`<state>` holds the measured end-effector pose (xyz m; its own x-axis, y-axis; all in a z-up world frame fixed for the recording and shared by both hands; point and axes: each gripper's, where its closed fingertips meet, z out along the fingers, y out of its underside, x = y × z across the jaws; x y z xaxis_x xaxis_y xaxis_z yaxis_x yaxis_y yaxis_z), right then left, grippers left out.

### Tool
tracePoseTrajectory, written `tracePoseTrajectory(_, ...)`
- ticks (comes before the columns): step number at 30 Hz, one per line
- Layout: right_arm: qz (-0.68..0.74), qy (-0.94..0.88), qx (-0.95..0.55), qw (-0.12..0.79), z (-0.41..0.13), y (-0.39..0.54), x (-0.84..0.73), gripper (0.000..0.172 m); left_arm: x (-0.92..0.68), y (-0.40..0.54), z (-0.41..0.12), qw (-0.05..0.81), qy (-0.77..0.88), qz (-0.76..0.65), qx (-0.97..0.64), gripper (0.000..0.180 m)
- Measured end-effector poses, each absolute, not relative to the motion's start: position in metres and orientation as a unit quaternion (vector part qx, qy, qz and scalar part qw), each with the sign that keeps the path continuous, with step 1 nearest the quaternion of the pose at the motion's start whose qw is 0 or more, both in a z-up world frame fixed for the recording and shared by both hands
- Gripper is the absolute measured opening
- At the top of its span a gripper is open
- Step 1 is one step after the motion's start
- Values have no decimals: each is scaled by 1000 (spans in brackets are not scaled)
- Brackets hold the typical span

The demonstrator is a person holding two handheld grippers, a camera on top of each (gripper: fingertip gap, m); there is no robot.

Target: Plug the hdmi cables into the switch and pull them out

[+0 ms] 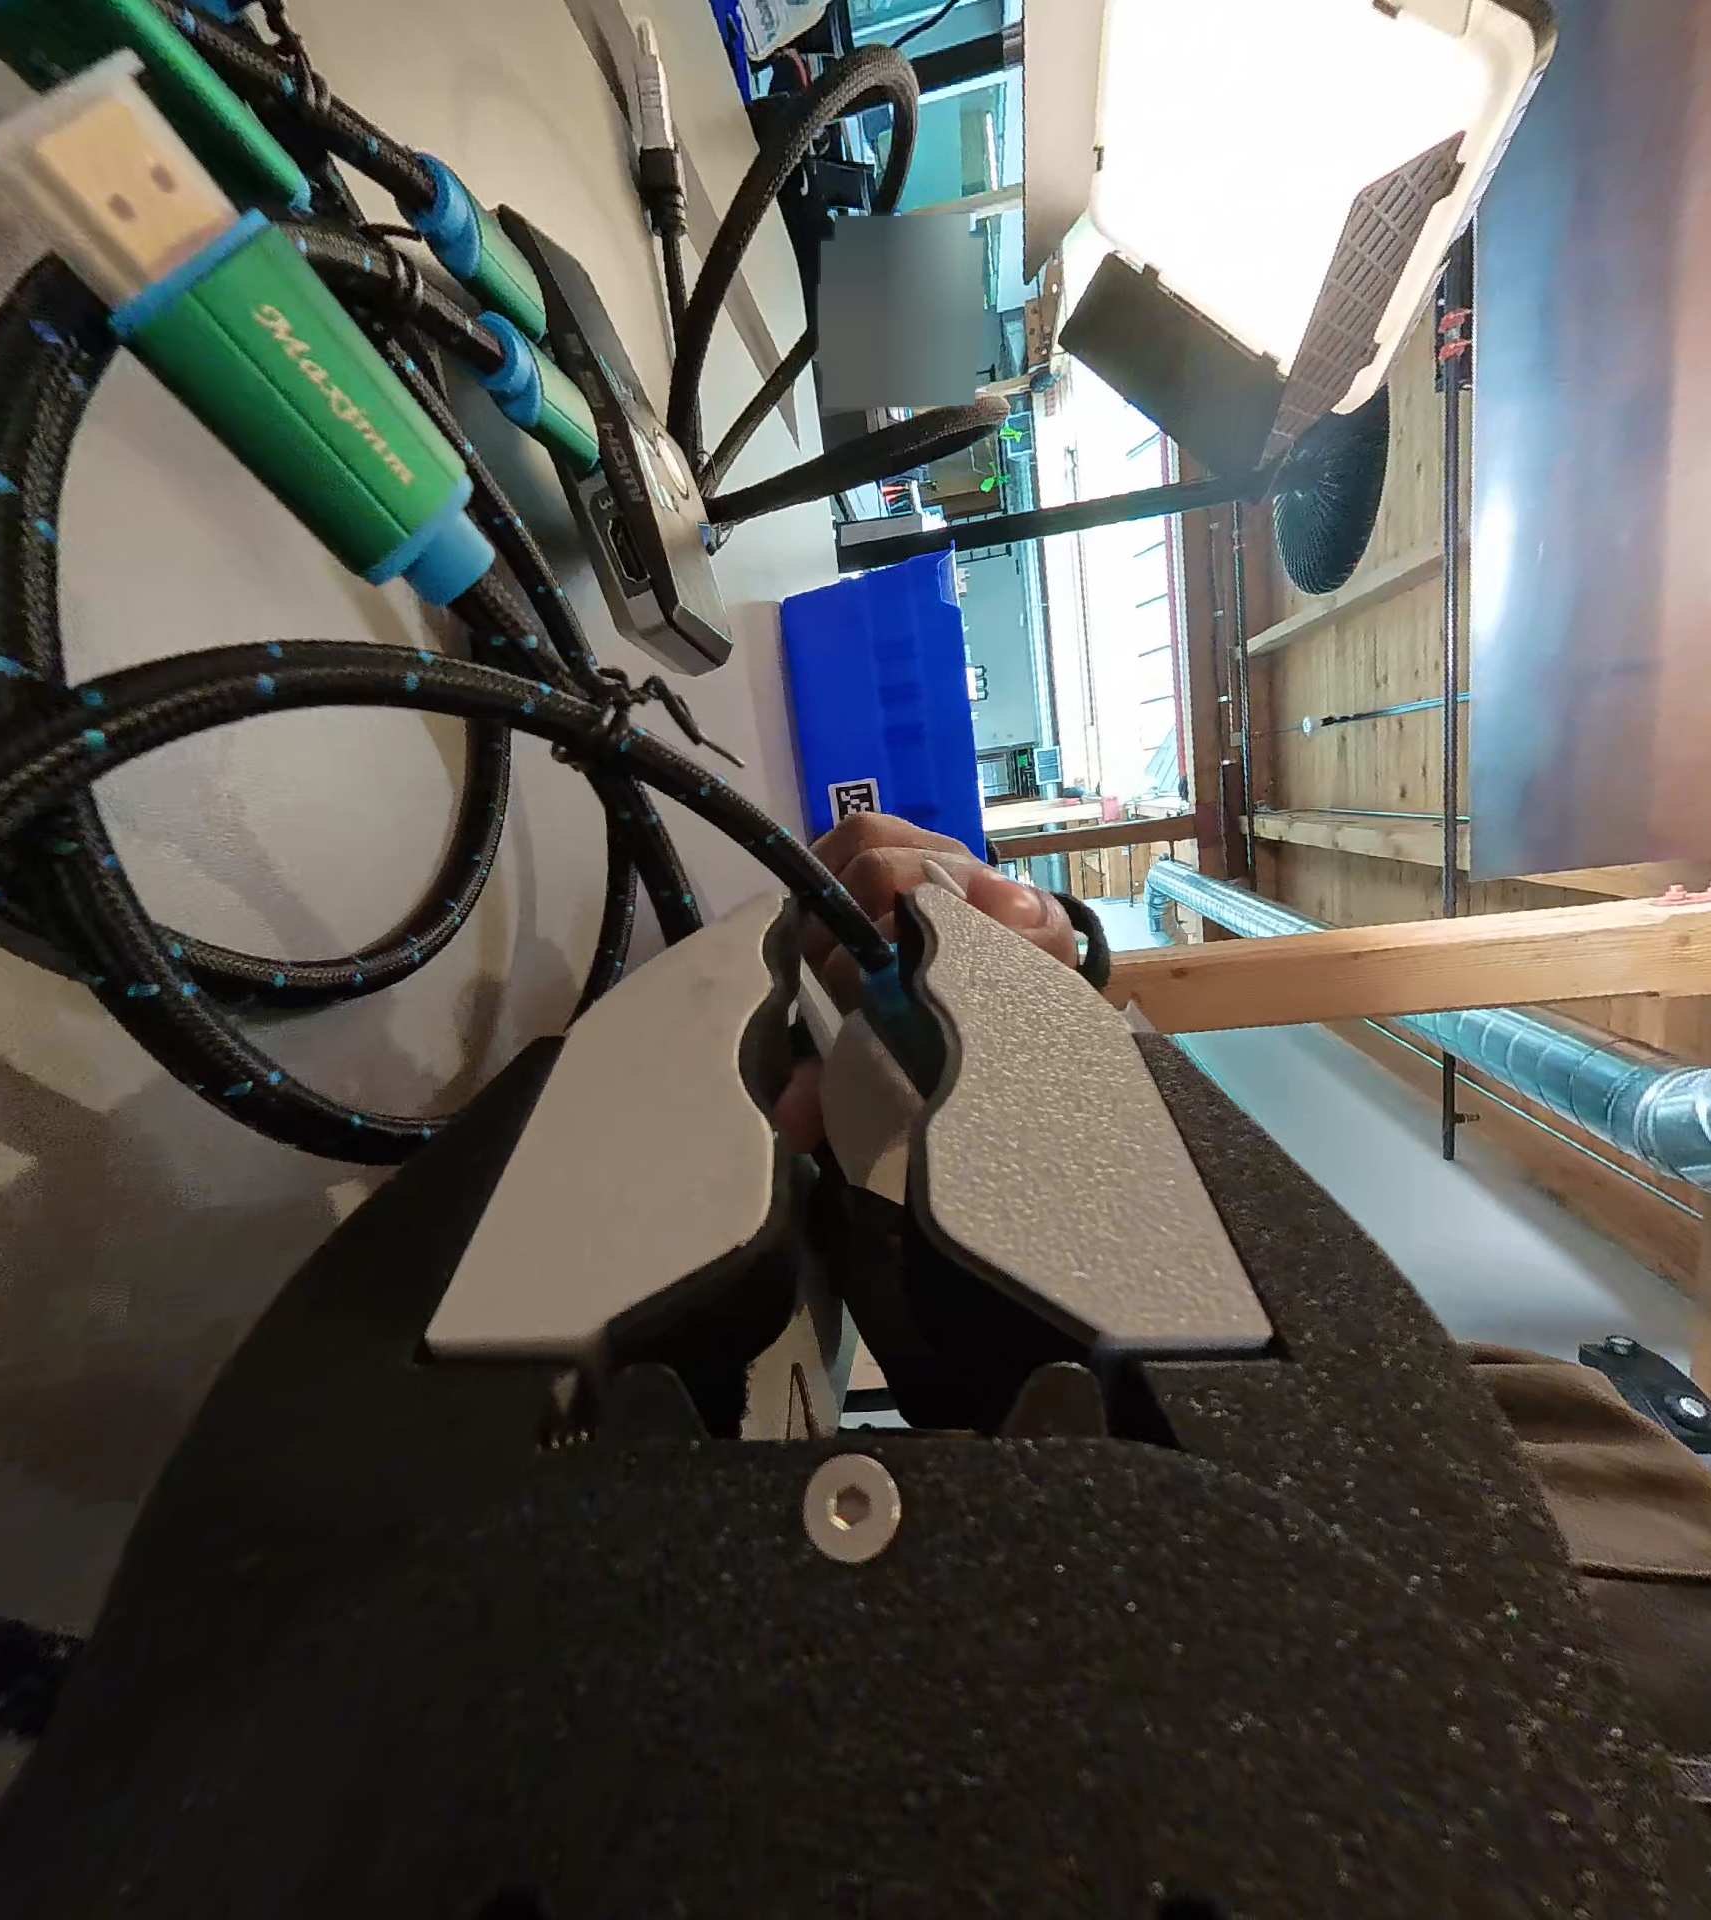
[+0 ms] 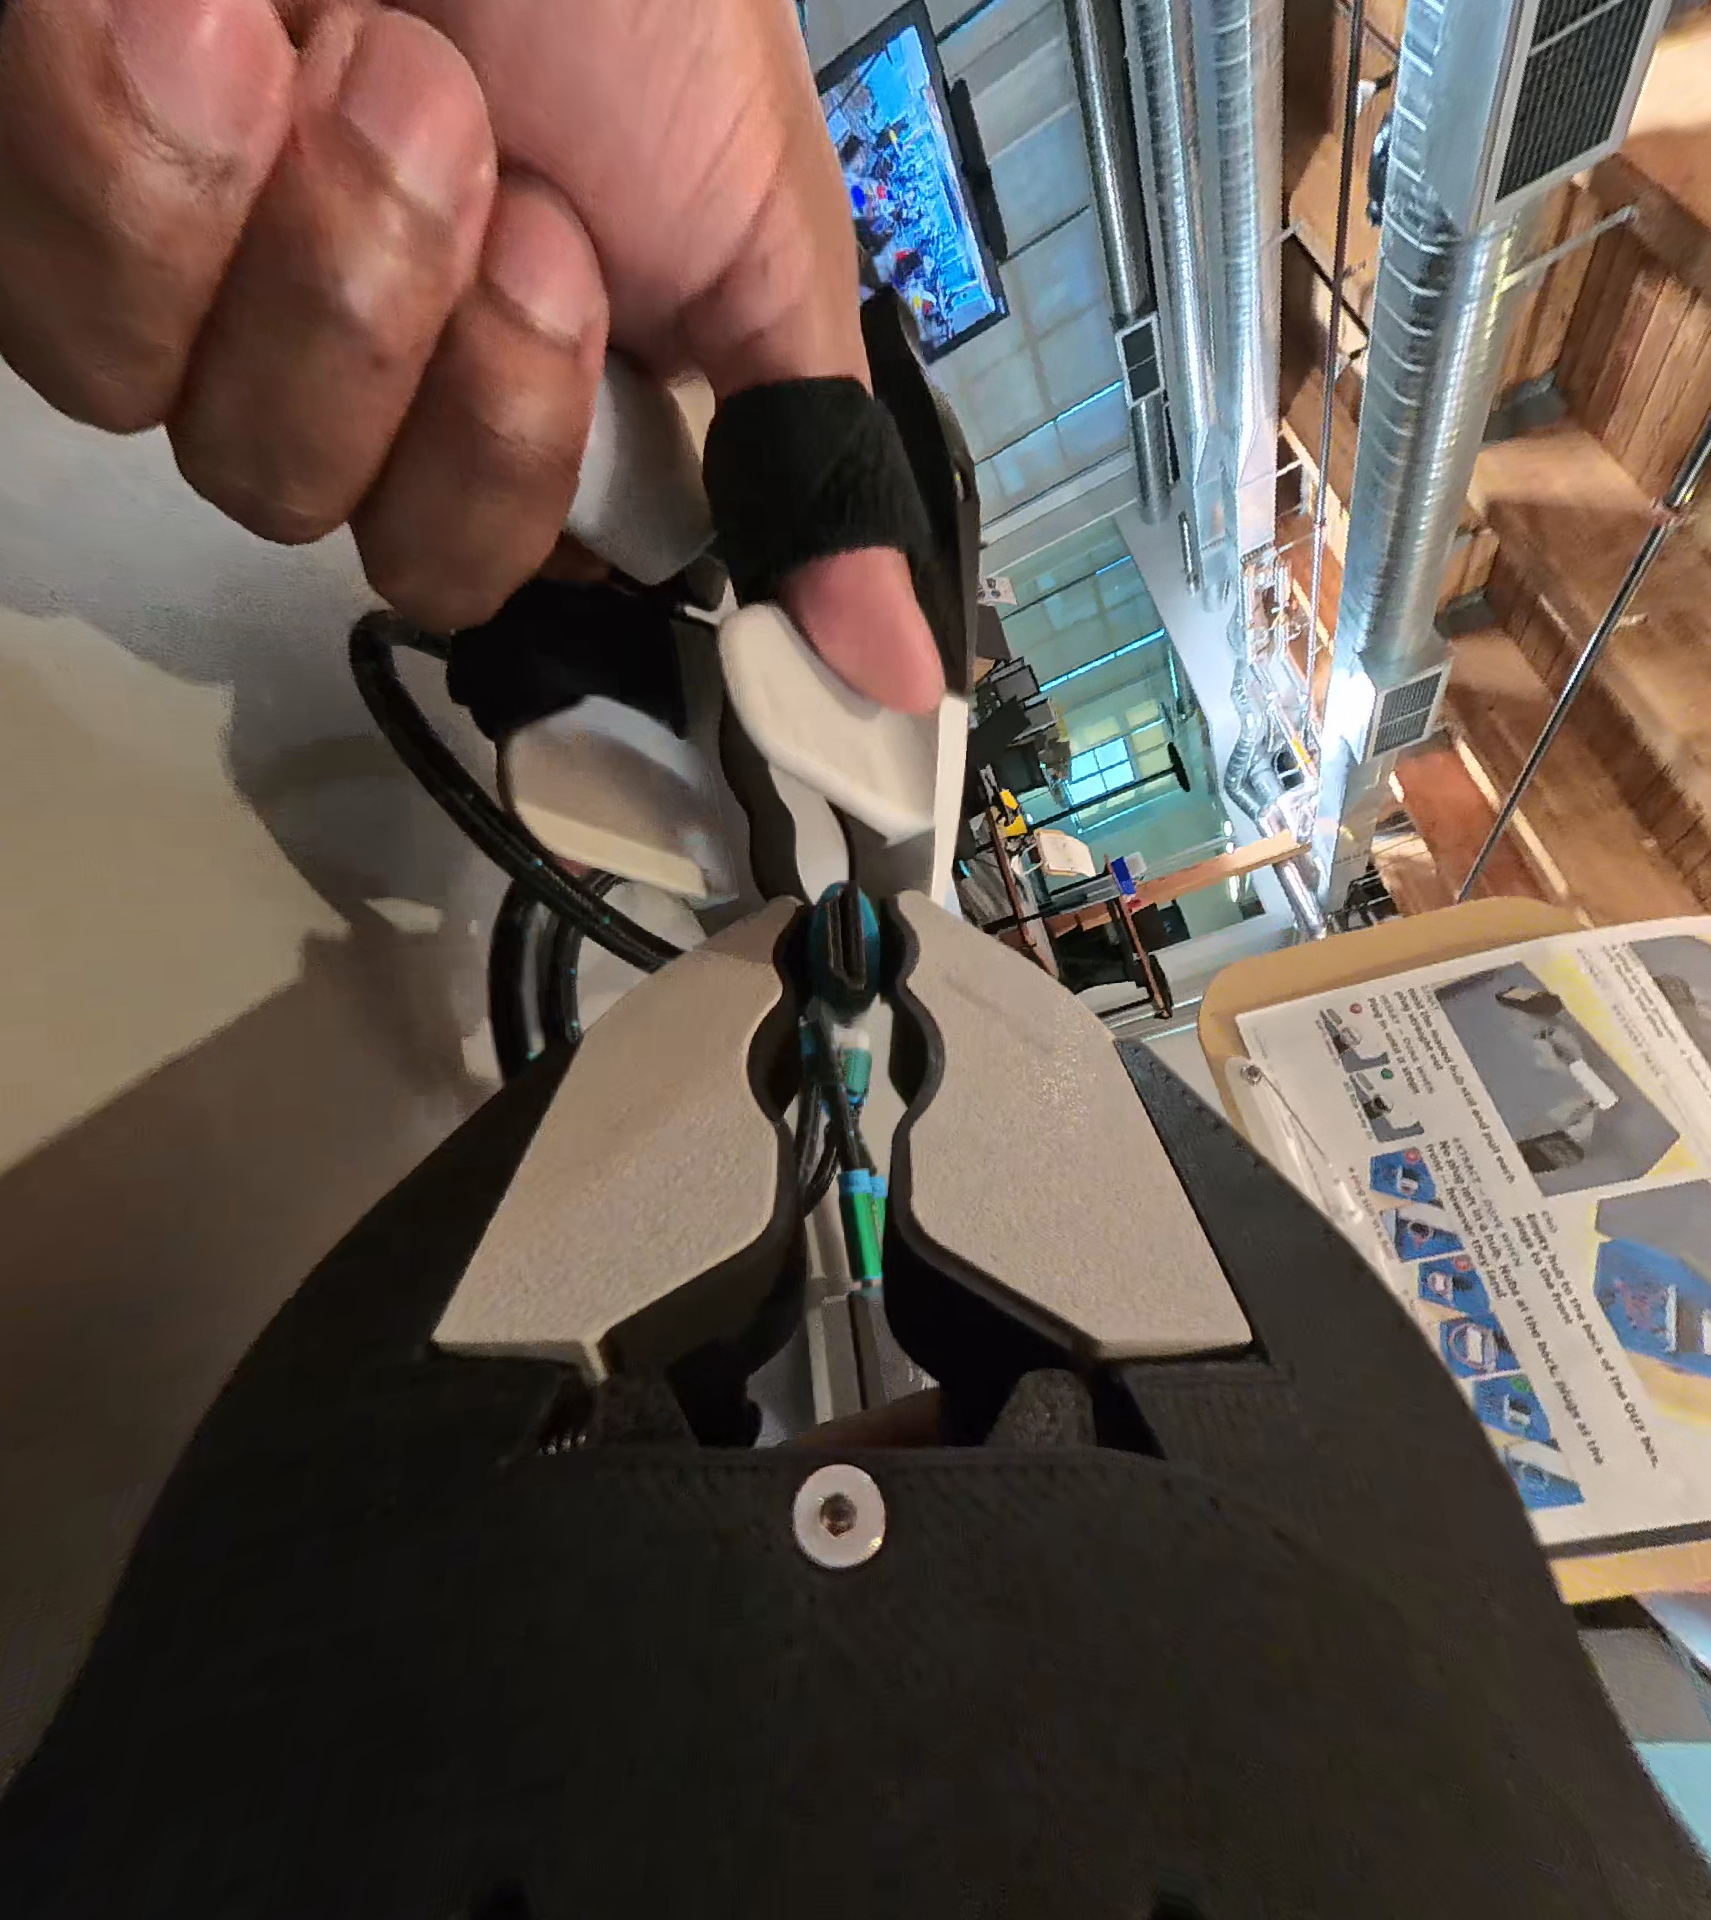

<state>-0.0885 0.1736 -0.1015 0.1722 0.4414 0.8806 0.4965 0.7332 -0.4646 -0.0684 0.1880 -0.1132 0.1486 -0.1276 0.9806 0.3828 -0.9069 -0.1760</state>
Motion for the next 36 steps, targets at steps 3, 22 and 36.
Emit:
tracePoseTrajectory(3,-29,-648,-349,676,-101,172,-92,11,-70,188,-114,207,-82,-643,-733,12)
tracePoseTrajectory(22,-140,-606,-396,675,-101,184,-76,12,-86,205,-103,312,-176,-618,-700,7)
tracePoseTrajectory(36,-114,-613,-353,697,-103,182,-78,10,-74,199,-107,234,-172,-671,-683,9)
